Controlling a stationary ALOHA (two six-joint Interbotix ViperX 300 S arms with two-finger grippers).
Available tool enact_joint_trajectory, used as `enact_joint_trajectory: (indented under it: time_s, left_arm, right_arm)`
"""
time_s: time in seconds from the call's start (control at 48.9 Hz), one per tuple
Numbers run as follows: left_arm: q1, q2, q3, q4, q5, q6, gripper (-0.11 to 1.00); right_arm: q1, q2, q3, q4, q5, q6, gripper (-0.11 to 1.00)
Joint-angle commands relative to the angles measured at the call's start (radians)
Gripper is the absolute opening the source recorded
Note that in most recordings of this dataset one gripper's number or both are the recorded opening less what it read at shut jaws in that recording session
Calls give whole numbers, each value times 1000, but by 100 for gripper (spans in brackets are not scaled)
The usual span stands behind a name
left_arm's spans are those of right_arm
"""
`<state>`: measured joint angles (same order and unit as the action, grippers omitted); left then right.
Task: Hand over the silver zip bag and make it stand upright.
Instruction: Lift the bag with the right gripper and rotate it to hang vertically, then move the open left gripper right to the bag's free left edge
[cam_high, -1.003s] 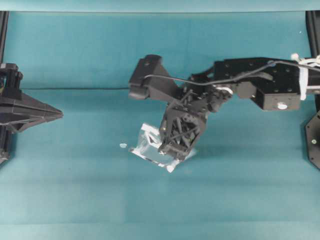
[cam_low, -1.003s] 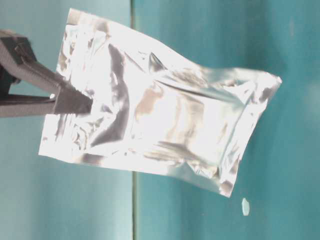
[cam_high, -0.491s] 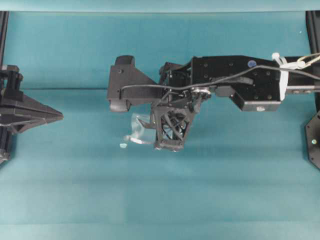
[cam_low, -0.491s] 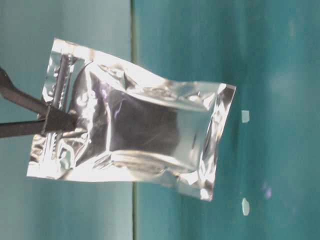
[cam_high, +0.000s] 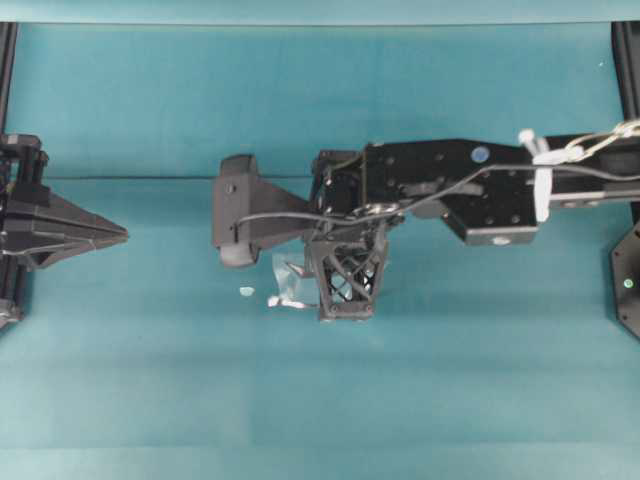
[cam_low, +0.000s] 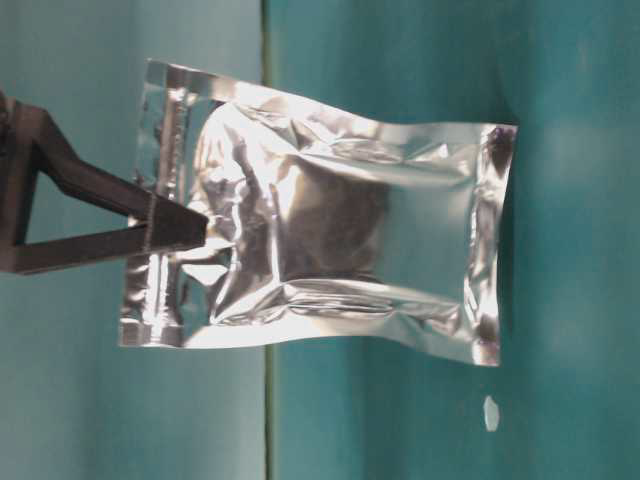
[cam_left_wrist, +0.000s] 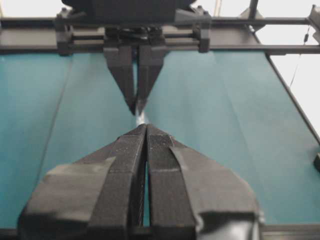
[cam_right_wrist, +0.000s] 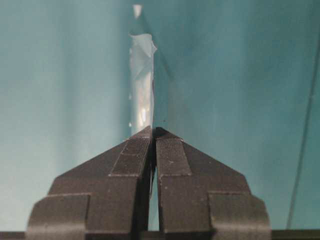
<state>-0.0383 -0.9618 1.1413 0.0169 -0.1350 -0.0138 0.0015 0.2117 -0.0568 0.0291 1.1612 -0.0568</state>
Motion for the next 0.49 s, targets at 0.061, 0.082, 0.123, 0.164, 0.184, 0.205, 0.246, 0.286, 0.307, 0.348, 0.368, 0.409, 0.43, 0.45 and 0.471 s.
enact_joint_trajectory:
  time_s: [0.061, 0.082, 0.123, 0.164, 0.184, 0.205, 0.246, 0.286, 0.307, 0.348, 0.368, 0.409, 0.43, 0.45, 0.471]
  left_arm:
    - [9, 9, 2, 2, -14, -3, 0]
    - [9, 9, 3, 2, -14, -3, 0]
    - [11, 12, 3, 2, -14, -3, 0]
    - [12, 15, 3, 2, -15, -3, 0]
    - [12, 18, 5, 2, -14, -5, 0]
    - [14, 21, 5, 2, -14, -5, 0]
    - [17, 28, 5, 2, -14, -6, 2]
    - [20, 35, 6, 2, -14, -12, 5]
    - [21, 38, 6, 2, -14, -18, 7]
    - [23, 43, 6, 2, -14, -32, 13]
    - [23, 48, 8, 2, -14, -41, 16]
    - [23, 52, 9, 2, -14, -54, 25]
    - [23, 54, 11, 2, -15, -60, 30]
    - [23, 57, 12, 2, -14, -67, 36]
    - [23, 58, 14, 2, -14, -74, 42]
  right_arm:
    - [5, -8, -18, -12, -2, -20, 2]
    - [6, -6, -18, -17, -3, -21, 2]
    - [6, -8, -18, -25, -2, -26, 2]
    - [6, -8, -18, -29, -3, -29, 2]
    - [6, -8, -18, -31, -2, -29, 2]
    - [6, -6, -18, -34, -2, -29, 2]
    - [6, -8, -18, -35, 0, -32, 2]
    - [6, -6, -20, -37, 5, -34, 2]
    - [6, -8, -20, -37, 9, -34, 2]
    - [6, -6, -18, -38, 17, -34, 2]
    - [6, -6, -20, -40, 23, -34, 2]
    - [6, -6, -20, -41, 31, -34, 2]
    - [6, -6, -18, -41, 34, -34, 2]
    - [6, -8, -18, -43, 37, -34, 2]
    - [6, -6, -20, -44, 41, -34, 2]
